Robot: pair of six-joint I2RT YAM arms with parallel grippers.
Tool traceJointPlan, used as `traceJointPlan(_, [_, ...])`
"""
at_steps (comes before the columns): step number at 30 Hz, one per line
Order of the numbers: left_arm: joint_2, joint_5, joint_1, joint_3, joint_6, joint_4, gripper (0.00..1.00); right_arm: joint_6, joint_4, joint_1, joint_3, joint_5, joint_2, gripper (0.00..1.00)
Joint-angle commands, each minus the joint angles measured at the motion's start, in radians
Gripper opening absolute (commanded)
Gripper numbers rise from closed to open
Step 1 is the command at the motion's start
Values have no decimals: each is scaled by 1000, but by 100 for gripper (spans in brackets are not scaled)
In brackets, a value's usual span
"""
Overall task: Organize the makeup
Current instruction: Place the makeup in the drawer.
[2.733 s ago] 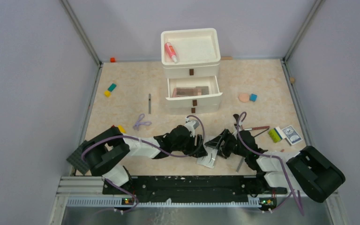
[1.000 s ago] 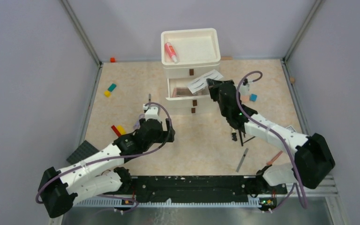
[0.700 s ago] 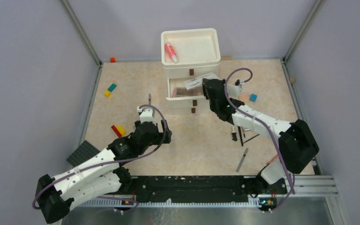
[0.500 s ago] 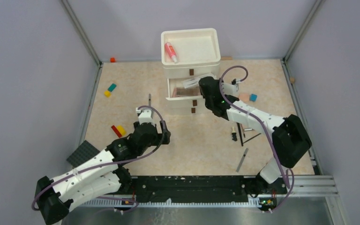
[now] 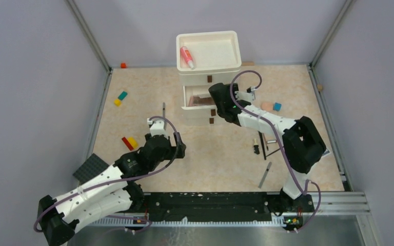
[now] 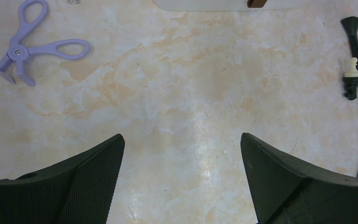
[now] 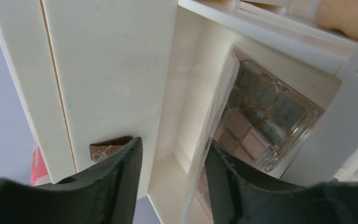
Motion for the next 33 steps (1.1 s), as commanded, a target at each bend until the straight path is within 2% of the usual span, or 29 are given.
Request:
traceJointPlan(1, [-25, -9, 3, -7, -14, -5, 99, -33, 43, 16, 51, -21, 2, 55])
traceJointPlan(8, [-8, 5, 4, -5, -11, 10, 99, -105, 111, 28, -14, -36, -94, 63])
traceJointPlan(20, [73, -14, 4, 61, 36, 47, 99, -245, 202, 34, -187, -120, -326, 64])
traceJointPlan(24, [100, -45, 6, 142, 111, 48, 99, -492, 289, 32, -294, -83, -440, 62])
traceJointPlan(27, [131, -62, 23, 230, 177, 62, 99, -735, 355, 25, -368, -64, -542, 60])
traceJointPlan(30, [181, -35, 72, 336, 233, 71, 99, -951, 337, 11, -411, -64, -621, 59])
traceJointPlan(33, [241, 19, 143, 424, 286, 94, 99, -1079, 257, -17, -445, -68, -690, 59])
